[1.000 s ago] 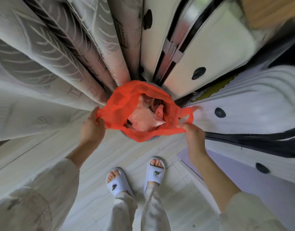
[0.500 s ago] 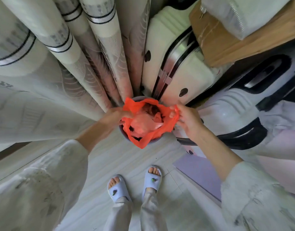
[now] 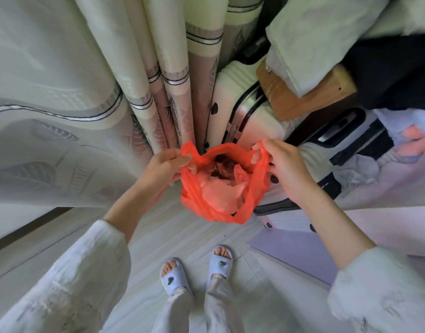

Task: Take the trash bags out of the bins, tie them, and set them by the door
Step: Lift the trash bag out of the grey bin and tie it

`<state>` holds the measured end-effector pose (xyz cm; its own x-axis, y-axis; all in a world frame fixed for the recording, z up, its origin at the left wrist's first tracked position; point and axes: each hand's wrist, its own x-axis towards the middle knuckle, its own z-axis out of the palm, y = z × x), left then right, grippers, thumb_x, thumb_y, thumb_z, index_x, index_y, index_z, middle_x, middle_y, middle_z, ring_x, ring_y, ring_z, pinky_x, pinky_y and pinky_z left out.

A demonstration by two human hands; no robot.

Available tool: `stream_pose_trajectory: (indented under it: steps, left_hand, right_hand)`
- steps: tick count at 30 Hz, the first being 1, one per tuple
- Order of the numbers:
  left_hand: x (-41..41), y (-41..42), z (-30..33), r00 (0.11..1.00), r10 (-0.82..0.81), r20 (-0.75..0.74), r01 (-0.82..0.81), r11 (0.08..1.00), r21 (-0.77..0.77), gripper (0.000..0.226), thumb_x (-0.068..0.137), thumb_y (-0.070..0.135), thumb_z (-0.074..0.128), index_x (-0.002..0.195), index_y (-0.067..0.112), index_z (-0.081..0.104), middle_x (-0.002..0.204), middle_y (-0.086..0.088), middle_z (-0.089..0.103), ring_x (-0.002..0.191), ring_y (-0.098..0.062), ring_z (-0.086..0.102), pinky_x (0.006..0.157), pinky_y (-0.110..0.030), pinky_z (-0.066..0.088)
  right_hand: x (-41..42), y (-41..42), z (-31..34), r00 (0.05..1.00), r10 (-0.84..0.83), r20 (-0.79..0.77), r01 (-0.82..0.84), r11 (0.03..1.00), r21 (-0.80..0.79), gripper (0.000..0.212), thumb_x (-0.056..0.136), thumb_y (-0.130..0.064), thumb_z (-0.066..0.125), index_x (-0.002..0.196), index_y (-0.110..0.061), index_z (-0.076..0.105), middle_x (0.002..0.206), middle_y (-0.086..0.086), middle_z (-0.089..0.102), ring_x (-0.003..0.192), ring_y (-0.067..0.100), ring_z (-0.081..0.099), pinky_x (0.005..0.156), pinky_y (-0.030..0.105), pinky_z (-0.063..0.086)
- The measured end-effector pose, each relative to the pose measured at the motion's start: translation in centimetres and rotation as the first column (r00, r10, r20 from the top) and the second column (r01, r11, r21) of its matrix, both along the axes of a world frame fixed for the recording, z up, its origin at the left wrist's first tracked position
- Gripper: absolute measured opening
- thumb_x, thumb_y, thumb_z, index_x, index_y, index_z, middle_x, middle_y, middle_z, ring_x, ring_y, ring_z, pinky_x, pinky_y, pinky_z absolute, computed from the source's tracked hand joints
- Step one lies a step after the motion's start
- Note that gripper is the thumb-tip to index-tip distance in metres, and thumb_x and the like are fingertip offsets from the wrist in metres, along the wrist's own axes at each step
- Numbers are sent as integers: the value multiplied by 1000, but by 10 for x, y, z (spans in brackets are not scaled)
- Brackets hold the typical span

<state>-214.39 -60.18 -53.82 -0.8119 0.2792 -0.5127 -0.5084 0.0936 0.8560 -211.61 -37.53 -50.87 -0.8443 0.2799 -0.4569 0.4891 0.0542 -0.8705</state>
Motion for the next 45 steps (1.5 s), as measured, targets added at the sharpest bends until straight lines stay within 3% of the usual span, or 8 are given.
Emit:
stream_pose_trajectory:
  steps: [6, 10, 18, 22, 28, 33, 36, 45]
  left_hand:
    - [49, -7, 41, 994, -106, -34, 105, 994, -15, 12, 90, 12, 51, 84, 9, 60, 74, 2, 65, 72, -10, 61, 77, -24, 50]
    - [81, -18, 64, 998, 17, -57, -19, 999, -37, 13, 91, 12, 49, 85, 10, 61, 79, -3, 65, 74, -11, 61, 73, -21, 52]
    - [169, -39, 68, 968, 197, -152, -229, 945, -235, 18, 90, 15, 52, 76, 15, 64, 59, 13, 69, 61, 1, 59, 74, -30, 44]
    - [211, -60, 55, 957, 268, -111, -289, 914, -285, 15, 89, 14, 53, 79, 14, 64, 68, 3, 69, 74, -13, 61, 86, -43, 47]
    - [258, -99, 10, 969, 248, 1, -231, 903, -362, 20, 88, 9, 52, 72, 15, 62, 78, -11, 64, 83, -22, 54, 83, -38, 44]
    - [300, -119, -54, 973, 207, 105, -163, 930, -330, 18, 89, 7, 52, 76, 13, 64, 86, -13, 60, 86, -21, 52, 89, -39, 44]
    - [333, -124, -103, 979, 149, 137, -102, 948, -301, 13, 89, 8, 52, 92, 6, 64, 91, -13, 59, 87, -21, 51, 88, -39, 44]
    - [375, -138, -190, 983, 174, 59, -148, 938, -312, 27, 87, 0, 49, 78, 22, 61, 80, -1, 62, 77, -15, 57, 82, -29, 49]
  right_hand:
    - [55, -16, 38, 999, 18, -38, -16, 998, 54, 29, 93, -20, 45, 72, -16, 66, 62, 6, 56, 66, 17, 54, 61, 25, 39]
    - [85, -28, 54, 999, 27, -42, -25, 999, 41, 29, 94, -18, 45, 73, -10, 64, 51, 3, 44, 52, 14, 43, 52, 22, 32]
    - [153, -41, 41, 962, 271, 10, -271, 962, -24, 30, 94, -21, 46, 76, -12, 68, 58, 3, 50, 65, 14, 49, 67, 26, 40]
    - [182, -50, 22, 943, 325, 67, -322, 945, -58, 30, 94, -20, 45, 75, -15, 68, 64, 5, 58, 72, 18, 54, 73, 36, 42]
    - [213, -83, -25, 941, 319, 113, -314, 948, -57, 25, 95, -13, 43, 101, 0, 64, 70, 6, 58, 69, 17, 56, 61, 22, 43]
    - [256, -110, -96, 943, 296, 153, -302, 953, 15, 20, 94, -8, 44, 94, -5, 63, 64, 3, 57, 53, 2, 55, 54, 14, 41]
    - [291, -120, -145, 951, 249, 185, -256, 967, 16, 19, 94, -8, 43, 91, -7, 62, 66, 3, 58, 59, 10, 54, 60, 20, 43]
    - [325, -128, -230, 974, 183, 135, -194, 978, 73, 20, 90, -8, 49, 99, 0, 65, 68, 2, 59, 66, 10, 55, 63, 18, 42]
